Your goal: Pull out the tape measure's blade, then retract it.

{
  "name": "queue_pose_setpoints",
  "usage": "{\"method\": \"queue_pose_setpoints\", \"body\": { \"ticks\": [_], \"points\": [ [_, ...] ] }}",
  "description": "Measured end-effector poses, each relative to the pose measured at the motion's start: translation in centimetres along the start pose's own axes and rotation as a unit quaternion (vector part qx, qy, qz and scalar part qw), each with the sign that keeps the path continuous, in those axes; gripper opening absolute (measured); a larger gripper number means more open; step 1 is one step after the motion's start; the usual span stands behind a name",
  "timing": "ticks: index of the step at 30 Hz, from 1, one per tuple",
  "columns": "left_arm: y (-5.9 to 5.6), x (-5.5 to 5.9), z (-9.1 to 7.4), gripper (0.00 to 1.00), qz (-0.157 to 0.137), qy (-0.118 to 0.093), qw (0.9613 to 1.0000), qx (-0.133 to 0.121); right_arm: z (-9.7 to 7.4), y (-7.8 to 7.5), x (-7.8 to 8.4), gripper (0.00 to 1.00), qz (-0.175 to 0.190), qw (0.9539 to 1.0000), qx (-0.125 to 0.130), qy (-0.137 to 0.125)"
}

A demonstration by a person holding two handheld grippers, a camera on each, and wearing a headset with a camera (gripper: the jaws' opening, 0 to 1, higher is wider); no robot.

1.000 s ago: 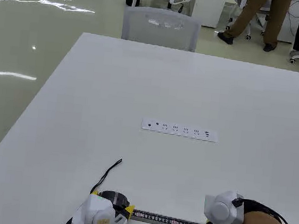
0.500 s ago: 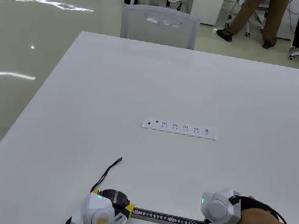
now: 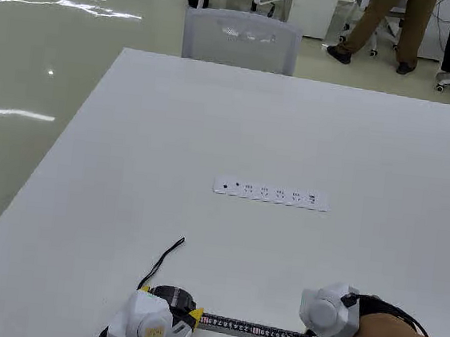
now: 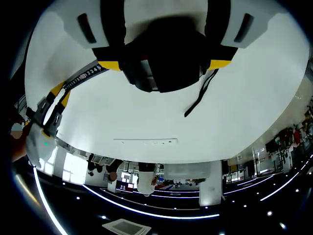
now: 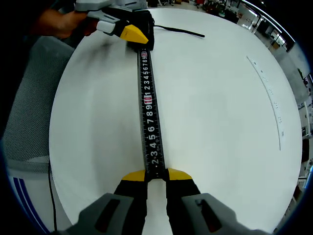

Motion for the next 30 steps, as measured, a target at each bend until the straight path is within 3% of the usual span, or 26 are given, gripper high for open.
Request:
{"method": "queue_pose_setpoints", "body": {
  "ticks": [30],
  "points": [
    [0.3,0.3,0.2,0.62,-0.001,0.002,1.0,0.009,-0.3,-0.1,-1.6,0.13,0.003,1.0,0.001,-0.005]
  ]
}}
Point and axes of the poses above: the centre of the closed fingertips' face, and the gripper's own axes: z roughly forward along the fingers, y roughly to its left, x roughly out of its underside, the point moved 4 cm from there along -z, roughly backward along the fingers, and after that the axes turned 13 degrees about -z, right-handed, at the moved point
